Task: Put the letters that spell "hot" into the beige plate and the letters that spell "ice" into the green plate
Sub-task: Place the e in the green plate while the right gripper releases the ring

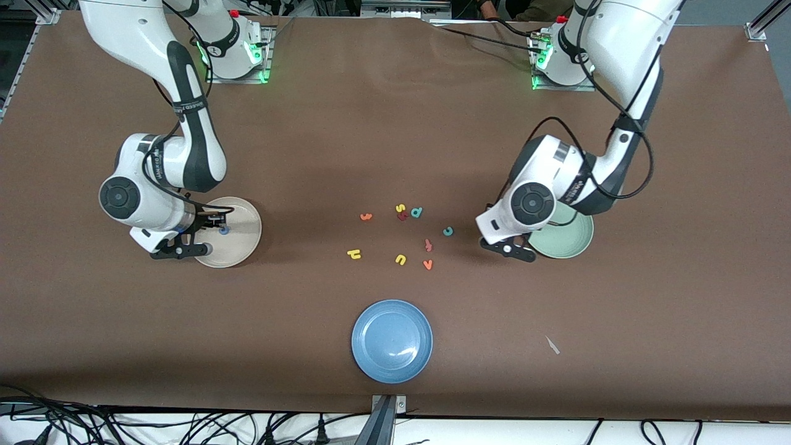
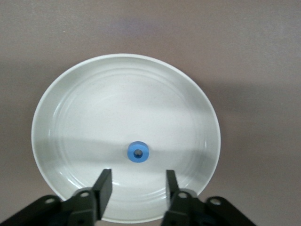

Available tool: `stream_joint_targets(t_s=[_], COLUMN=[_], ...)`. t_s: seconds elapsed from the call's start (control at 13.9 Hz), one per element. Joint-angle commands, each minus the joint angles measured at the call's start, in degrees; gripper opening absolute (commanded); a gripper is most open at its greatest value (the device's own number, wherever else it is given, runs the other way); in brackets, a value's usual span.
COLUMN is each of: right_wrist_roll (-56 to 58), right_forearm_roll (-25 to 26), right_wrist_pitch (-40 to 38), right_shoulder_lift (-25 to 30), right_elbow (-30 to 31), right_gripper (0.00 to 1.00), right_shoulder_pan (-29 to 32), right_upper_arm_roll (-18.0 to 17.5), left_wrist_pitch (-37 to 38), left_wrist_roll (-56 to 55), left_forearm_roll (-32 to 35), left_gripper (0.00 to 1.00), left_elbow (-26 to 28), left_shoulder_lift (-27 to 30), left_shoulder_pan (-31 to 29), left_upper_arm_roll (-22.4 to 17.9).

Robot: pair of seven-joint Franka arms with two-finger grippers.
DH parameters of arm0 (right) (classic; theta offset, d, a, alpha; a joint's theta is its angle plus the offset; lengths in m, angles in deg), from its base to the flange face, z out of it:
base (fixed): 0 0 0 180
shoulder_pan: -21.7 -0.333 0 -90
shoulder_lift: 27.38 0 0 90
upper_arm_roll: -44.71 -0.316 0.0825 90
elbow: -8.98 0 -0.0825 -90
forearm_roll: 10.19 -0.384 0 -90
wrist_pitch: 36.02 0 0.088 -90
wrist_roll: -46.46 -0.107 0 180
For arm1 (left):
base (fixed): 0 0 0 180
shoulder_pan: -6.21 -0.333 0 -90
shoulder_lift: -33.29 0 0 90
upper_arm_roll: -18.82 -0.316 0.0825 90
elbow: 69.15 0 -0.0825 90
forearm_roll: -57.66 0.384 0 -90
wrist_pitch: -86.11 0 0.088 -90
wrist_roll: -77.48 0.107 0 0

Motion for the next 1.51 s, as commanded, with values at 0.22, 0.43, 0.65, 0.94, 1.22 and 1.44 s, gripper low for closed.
stream_joint_targets(t_s=[0.22, 0.43, 0.65, 0.94, 1.22, 1.44], right_wrist_roll=[-5.46, -17.22, -29.18, -42.63, -53.7, -65.12], right_forearm_roll=[-5.47, -5.39, -5.48, -5.48, -5.65, -5.65], right_wrist_pitch=[0.28, 0.37, 0.45, 0.89, 3.69, 4.76], right_shoulder_lift=[0.48, -0.3, -2.67, -3.91, -5.4, -7.25], right_elbow=[-0.39, -2.76, -7.76, -11.03, -11.12, -11.2], right_gripper=[1.0, 1.0, 1.0, 1.0, 1.0, 1.0], right_shoulder_pan=[-2.47, -7.29, -11.79, -12.41, -15.65, -18.29], right_upper_arm_roll=[-2.7, -3.32, -3.67, -8.76, -9.3, -9.47], left_wrist_pitch=[-0.75, -1.19, -0.67, -1.28, -1.37, -5.38], left_wrist_roll=[-0.34, -0.34, -0.96, -0.61, -0.6, -8.9], left_forearm_roll=[3.62, 3.02, 2.4, -1.91, -3.91, -6.3], left_gripper=[0.1, 1.0, 1.0, 1.0, 1.0, 1.0], left_elbow=[3.76, 3.49, 2.44, -4.13, -9.33, -9.78], left_shoulder_lift=[-2.62, -2.81, -1.93, -4.11, -7.11, -8.16], left_shoulder_pan=[-5.08, -5.79, -4.92, -2.12, 0.09, 3.43], left_upper_arm_roll=[0.47, 0.55, 1.51, 5.48, 5.56, 5.39])
